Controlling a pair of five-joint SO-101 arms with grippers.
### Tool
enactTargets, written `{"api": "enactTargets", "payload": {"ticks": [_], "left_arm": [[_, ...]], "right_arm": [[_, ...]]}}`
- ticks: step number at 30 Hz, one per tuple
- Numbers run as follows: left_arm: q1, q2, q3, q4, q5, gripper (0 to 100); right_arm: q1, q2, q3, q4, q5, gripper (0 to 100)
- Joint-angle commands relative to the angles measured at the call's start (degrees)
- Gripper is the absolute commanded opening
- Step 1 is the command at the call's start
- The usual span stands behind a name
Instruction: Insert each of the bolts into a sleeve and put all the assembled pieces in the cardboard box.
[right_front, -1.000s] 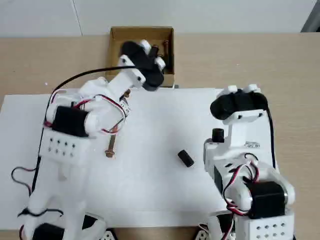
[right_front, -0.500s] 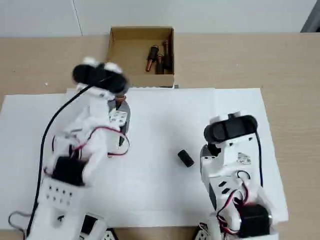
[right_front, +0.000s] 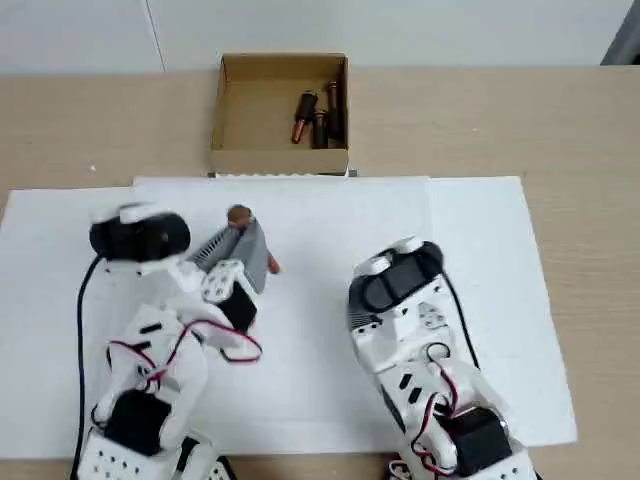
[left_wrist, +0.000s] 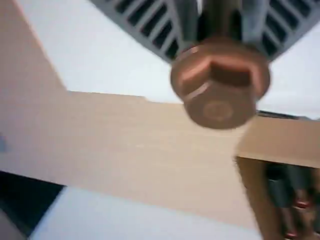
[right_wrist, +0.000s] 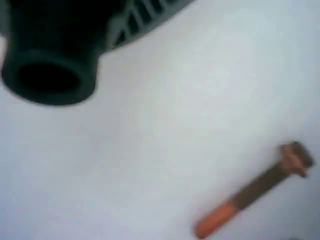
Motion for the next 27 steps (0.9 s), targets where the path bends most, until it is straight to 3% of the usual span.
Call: {"api": "enactTargets", "payload": {"ticks": [1,5,12,27], "left_arm": [[2.3,-6.4,1.5,-1.7,2.0,1],[2.6,-11.8,3.8,-1.7,3.3,1],[2.7,-18.5,6.6,-1.7,5.7,1],[2.8,-19.1,6.8,-2.7,8.4,1]], "right_arm": [[-3.0,-0.5,0.5,-3.5,1.8,0.3],[-4.5,-0.5,2.2,-7.3,5.8,0.3],[-7.5,-0.6,3.7,-13.1,6.2,0.3],[-11.3,-0.6,9.2,-24.5,13.3,0.4]]}}
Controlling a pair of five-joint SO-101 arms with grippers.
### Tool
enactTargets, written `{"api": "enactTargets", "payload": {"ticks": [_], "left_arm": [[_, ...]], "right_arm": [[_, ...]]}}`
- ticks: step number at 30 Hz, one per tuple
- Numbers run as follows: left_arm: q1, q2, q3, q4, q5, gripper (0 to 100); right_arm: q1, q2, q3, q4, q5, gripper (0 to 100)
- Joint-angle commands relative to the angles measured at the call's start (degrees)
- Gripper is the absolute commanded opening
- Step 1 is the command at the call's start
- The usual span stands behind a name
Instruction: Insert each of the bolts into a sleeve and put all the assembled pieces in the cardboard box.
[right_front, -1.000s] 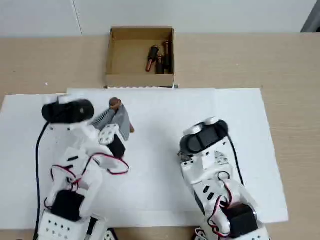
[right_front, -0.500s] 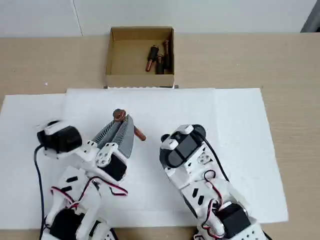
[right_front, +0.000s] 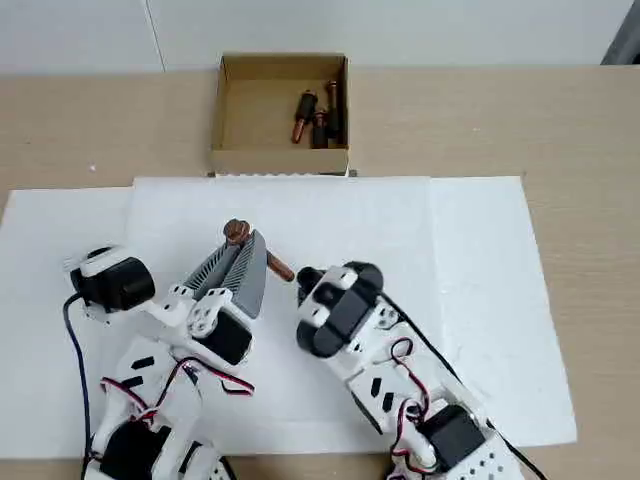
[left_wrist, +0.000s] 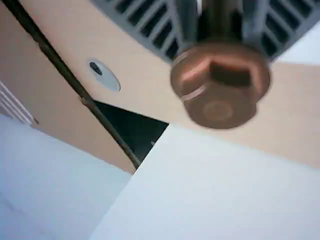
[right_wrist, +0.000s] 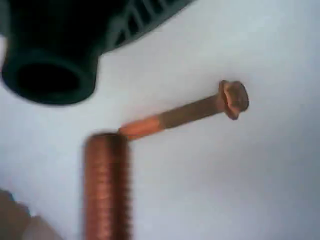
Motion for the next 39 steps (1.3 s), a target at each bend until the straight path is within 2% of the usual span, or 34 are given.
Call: {"api": "enactTargets", "payload": {"ticks": [1,9,18,23,26,30,34,39], "left_arm": [[0.5,-0.8,-0.7,-1.9,0.4,1],[0.6,-0.8,-0.6,-1.9,0.4,1],[0.6,-0.8,0.8,-1.6,0.3,1],[5.0,-0.7,0.9,1.5,0.2,1],[5.4,-0.7,0.9,3.0,0.0,1],[7.1,-0.7,3.0,3.8,-3.8,1],[9.2,-0.7,5.0,3.4,-6.2,1],[6.5,-0.7,5.0,0.8,-6.7,1]], "right_arm": [[-1.0,-0.4,-0.3,-1.7,1.8,0.4],[-2.4,-0.4,-0.6,-1.7,5.7,0.4],[-2.6,-0.4,-1.1,-1.8,5.7,0.4],[-2.5,-0.4,-1.9,-1.8,5.7,0.4],[-2.5,-0.4,-2.9,-1.8,5.7,0.4],[-2.5,-0.4,-3.2,-1.8,5.9,0.4],[-2.5,-0.4,-3.6,-1.8,9.1,0.4],[-2.4,-0.4,-4.7,-1.5,9.3,0.4]]}}
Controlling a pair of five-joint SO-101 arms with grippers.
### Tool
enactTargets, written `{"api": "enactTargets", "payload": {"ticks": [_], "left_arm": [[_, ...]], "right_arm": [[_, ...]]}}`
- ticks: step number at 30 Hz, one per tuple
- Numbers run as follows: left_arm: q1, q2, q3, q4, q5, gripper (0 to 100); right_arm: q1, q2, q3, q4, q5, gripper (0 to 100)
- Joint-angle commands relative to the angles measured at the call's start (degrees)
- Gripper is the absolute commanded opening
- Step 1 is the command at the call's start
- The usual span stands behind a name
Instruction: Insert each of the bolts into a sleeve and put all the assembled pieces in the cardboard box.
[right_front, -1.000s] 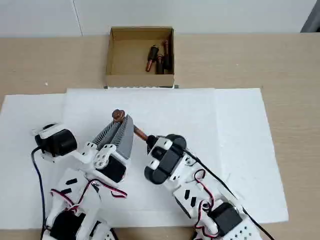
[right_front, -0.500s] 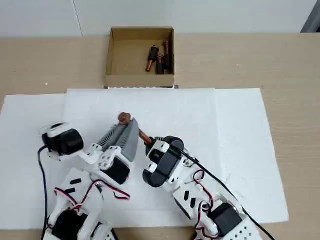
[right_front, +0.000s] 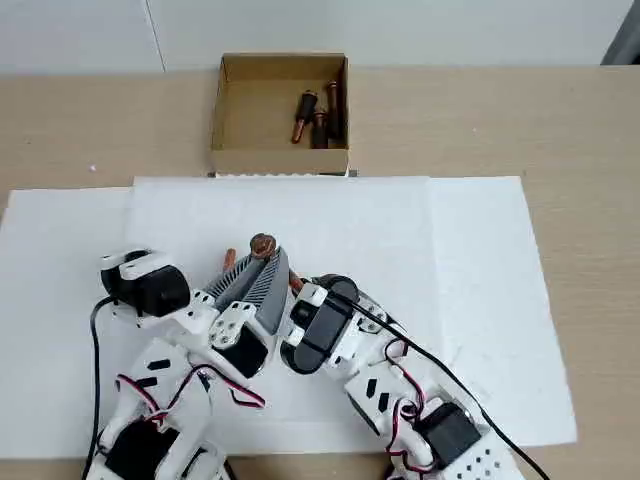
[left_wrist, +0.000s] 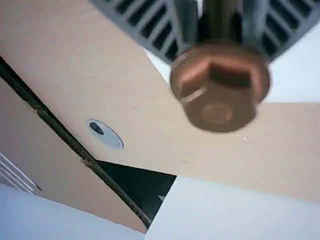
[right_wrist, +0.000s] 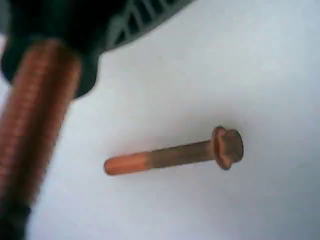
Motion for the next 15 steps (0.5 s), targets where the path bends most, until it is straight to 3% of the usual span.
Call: {"api": "enactTargets", "payload": {"ticks": [1,7,15], "left_arm": [[-1.4,0.0,1.5,-2.0,-1.5,1],[-3.9,-0.1,1.4,-6.5,-3.7,1],[-3.3,-0.1,1.7,-6.3,-1.1,1]], "right_arm": [[-0.7,-0.7,-5.3,-1.4,0.7,0.4],[-0.7,-0.7,-4.8,-1.4,0.5,0.4],[-0.8,-0.7,-5.0,-1.7,0.7,0.4]]}}
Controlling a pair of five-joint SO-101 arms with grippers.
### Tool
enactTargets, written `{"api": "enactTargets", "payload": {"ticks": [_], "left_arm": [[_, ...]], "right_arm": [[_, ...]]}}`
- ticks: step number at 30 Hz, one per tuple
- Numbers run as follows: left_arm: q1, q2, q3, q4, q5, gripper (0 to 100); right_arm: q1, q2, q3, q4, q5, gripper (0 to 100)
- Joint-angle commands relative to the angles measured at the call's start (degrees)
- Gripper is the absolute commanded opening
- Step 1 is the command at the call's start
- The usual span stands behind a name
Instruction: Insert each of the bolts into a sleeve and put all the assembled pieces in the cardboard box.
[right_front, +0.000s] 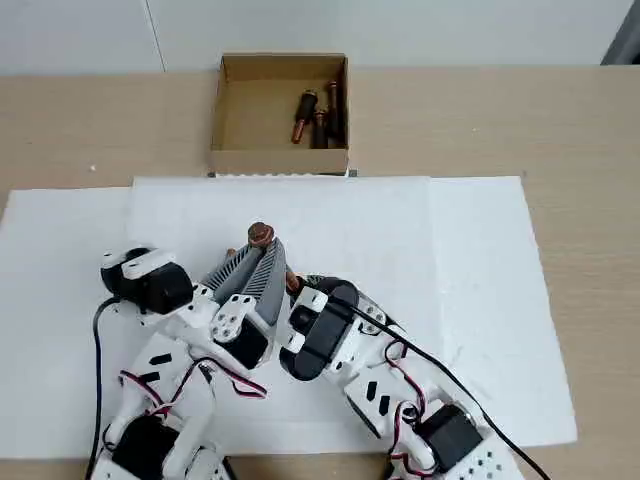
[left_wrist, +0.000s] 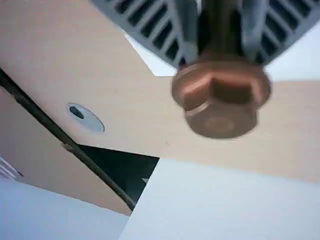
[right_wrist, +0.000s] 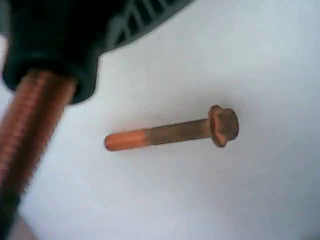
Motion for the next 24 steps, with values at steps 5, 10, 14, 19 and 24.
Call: {"api": "enactTargets", "payload": {"ticks": [5,10,14,19,24], "left_arm": [[5.0,-0.7,-0.5,6.1,3.7,1],[3.4,-0.7,-0.5,8.6,4.6,1],[3.2,-0.7,0.6,10.6,4.6,1],[5.9,-0.7,2.1,16.1,4.4,1],[6.2,-0.7,2.0,17.4,4.3,1]], "right_arm": [[-0.1,-0.6,-4.7,-1.6,0.4,0.4],[0.0,-0.6,-4.7,-1.7,0.4,0.4],[0.0,-0.6,-4.8,-3.3,0.4,0.4],[0.0,-0.6,-4.7,-4.1,0.4,0.4],[0.0,-0.6,-4.4,-3.7,0.4,0.4]]}}
